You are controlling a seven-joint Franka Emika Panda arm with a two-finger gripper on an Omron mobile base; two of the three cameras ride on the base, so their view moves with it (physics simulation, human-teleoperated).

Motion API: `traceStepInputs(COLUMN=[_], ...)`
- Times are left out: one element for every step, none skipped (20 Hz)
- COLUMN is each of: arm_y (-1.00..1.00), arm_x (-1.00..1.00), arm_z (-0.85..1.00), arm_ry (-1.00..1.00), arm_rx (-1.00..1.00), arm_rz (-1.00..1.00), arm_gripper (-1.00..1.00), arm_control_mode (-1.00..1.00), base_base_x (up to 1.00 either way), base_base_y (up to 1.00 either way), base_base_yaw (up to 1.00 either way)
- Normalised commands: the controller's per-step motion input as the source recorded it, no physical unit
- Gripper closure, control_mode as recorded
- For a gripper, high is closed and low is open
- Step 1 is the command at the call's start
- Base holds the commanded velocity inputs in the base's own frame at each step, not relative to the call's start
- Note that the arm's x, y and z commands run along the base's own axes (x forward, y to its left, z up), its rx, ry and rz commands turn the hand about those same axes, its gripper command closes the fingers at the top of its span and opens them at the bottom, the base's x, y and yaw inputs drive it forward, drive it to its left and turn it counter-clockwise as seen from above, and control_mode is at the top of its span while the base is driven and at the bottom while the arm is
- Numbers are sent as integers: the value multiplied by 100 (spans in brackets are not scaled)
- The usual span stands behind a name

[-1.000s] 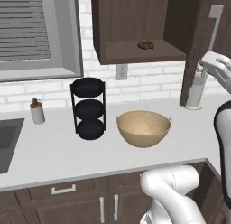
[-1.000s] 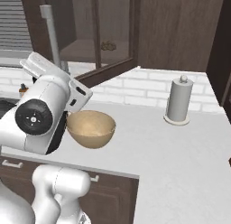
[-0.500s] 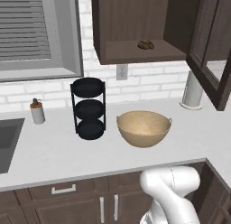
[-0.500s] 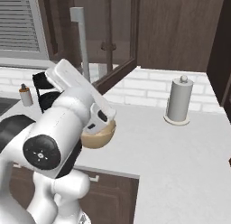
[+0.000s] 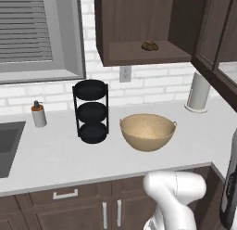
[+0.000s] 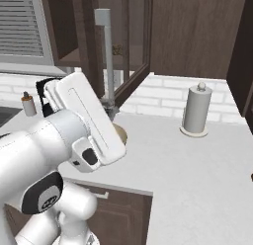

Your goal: Open the cabinet, pick up the bread from the cabinet and place it in the basket. Then move the basket to the dining counter.

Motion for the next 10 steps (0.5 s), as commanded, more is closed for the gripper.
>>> traceStepInputs(arm_y=[3,42,89,100,100,100,100,100,100,100], arm_x=[-100,-100,-100,-100,-76,-46,-10,0,0,0], arm_z=[12,7,11,9,9,0,0,0,0,0], arm_ry=[-9,-12,-15,-16,-13,-9,0,0,0,0], arm_rx=[0,1,0,0,-3,-8,-13,-19,-23,-26], arm_rz=[-25,-21,-14,-10,-7,-7,-6,-7,-10,-12], arm_gripper=[100,100,100,100,100,100,100,100,100,100], arm_control_mode=[-100,-100,-100,-100,-100,-100,-100,-100,-100,-100], base_base_x=[0,0,0,0,0,0,0,0,0,0], base_base_y=[0,0,0,0,0,0,0,0,0,0], base_base_yaw=[0,0,0,0,0,0,0,0,0,0])
